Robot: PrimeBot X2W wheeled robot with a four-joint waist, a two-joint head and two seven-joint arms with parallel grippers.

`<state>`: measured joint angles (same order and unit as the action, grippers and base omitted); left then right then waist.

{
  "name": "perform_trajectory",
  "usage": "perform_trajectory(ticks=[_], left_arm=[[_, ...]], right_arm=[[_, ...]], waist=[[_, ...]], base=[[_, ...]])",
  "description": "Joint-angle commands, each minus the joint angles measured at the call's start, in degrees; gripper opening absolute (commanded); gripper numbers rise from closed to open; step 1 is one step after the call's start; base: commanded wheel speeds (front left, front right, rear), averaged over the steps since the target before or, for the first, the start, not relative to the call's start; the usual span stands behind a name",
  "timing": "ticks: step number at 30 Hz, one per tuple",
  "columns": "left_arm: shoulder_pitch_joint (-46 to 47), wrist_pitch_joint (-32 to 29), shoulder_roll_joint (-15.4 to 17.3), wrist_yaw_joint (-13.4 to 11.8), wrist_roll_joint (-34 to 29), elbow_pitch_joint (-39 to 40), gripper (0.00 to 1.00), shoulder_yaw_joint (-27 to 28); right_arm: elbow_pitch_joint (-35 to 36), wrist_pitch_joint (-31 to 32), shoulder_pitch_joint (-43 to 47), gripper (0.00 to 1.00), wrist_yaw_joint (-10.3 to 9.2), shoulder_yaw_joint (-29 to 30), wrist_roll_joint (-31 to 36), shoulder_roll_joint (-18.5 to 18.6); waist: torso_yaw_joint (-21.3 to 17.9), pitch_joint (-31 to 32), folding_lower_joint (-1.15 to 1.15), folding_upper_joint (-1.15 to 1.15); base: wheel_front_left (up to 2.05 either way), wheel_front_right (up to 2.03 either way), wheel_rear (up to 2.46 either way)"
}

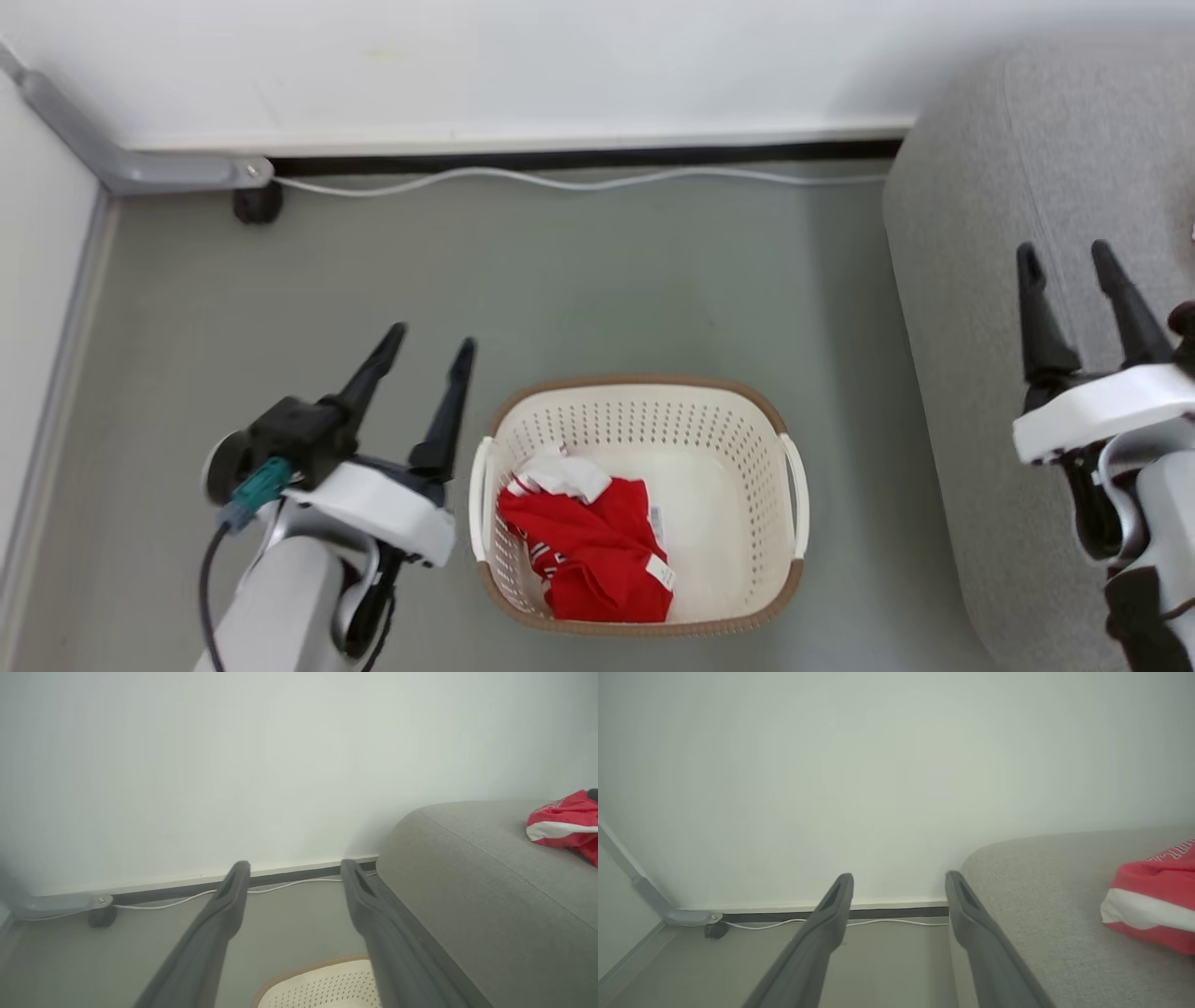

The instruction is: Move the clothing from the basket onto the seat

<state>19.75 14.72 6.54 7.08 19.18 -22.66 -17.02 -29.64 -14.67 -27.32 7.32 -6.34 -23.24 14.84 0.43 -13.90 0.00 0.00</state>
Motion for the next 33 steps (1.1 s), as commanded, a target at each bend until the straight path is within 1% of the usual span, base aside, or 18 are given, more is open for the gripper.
perform_trajectory(ticks=[1,4,5,11,18,24,33], left_arm=[[-0.80,0.28,0.78,0.38,-1.61,0.83,1.00,4.62],[-2.91,0.28,0.40,-0.10,-3.53,0.43,1.00,9.33],[-2.91,0.28,0.40,-0.10,-3.53,0.43,1.00,9.33],[-7.40,0.28,-0.51,-0.69,-6.55,0.44,1.00,16.22],[-12.73,0.28,-1.82,-0.45,-8.71,2.44,1.00,20.88],[-16.22,0.28,-2.79,0.00,-9.30,5.81,1.00,22.67],[-16.90,0.28,-3.40,0.34,-9.68,6.87,1.00,21.18]], right_arm=[[1.84,-0.33,1.61,1.00,0.17,-1.65,-0.38,-0.08],[2.28,-0.33,3.22,1.00,0.17,-2.69,0.23,-1.31],[2.28,-0.33,3.22,1.00,0.17,-2.69,0.23,-1.31],[2.95,-0.33,7.47,1.00,0.17,-3.65,1.37,-4.07],[4.39,-0.33,12.56,1.00,0.17,-3.37,2.35,-5.90],[6.37,-0.33,15.43,1.00,0.17,-2.04,3.18,-6.61],[7.64,-0.33,16.56,1.00,0.17,-1.58,3.59,-7.82]], waist=[[1.86,3.11,0.00,0.00],[2.32,5.07,0.00,0.00],[2.32,5.07,0.00,0.00],[2.84,8.33,0.00,0.00],[3.10,11.67,0.00,0.00],[2.81,13.38,0.00,0.00],[2.04,14.02,0.00,0.00]], base=[[0.00,0.00,0.00],[0.00,0.00,0.00],[0.00,0.00,0.00],[0.00,0.00,0.00],[0.00,0.00,0.00],[0.00,0.00,0.00],[0.00,0.00,0.00]])
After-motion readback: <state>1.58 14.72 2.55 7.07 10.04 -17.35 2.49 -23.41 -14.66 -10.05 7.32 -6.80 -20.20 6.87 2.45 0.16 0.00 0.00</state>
